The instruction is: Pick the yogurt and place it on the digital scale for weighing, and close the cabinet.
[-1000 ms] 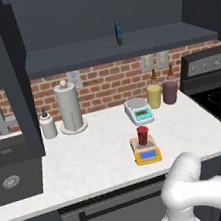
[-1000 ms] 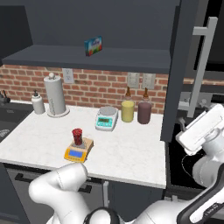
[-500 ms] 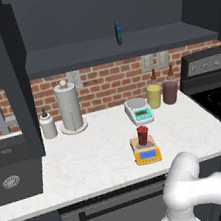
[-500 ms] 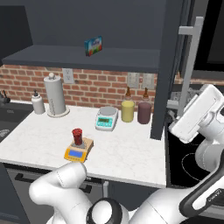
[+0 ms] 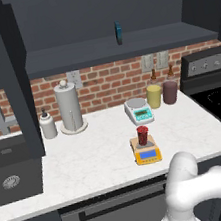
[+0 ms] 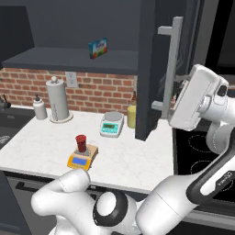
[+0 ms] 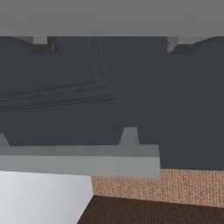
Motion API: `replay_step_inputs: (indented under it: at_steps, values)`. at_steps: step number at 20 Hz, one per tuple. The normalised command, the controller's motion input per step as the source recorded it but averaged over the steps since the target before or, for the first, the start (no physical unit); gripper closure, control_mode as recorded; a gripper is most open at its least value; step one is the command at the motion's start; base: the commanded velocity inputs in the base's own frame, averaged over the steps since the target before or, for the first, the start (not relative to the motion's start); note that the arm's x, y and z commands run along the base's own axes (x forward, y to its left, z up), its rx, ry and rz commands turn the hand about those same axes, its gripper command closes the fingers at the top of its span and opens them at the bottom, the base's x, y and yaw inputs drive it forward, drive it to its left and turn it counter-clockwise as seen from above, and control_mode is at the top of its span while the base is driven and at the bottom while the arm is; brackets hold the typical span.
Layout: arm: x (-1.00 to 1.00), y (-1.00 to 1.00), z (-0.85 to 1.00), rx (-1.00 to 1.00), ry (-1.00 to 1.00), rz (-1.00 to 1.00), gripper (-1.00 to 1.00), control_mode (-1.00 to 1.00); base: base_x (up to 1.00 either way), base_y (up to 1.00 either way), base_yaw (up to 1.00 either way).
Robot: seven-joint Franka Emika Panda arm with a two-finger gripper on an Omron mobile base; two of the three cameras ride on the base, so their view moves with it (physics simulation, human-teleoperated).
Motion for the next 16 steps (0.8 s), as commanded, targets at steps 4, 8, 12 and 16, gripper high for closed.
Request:
replay_step_inputs:
  at_steps: [4, 8, 12, 16]
  values:
    - [0.12, 0.80, 0.00, -0.15, 0.01, -0.11, -1.00, -1.00, 0.00, 0.00, 0.00]
    - [0.40, 0.89, 0.00, -0.08, 0.05, -0.18, -1.00, -1.00, 0.00, 0.00, 0.00]
    - [0.44, 0.87, -0.01, -0.05, 0.07, -0.22, -1.00, -1.00, 0.00, 0.00, 0.00]
    - [0.47, 0.82, 0.00, -0.03, 0.07, -0.28, -1.00, -1.00, 0.00, 0.00, 0.00]
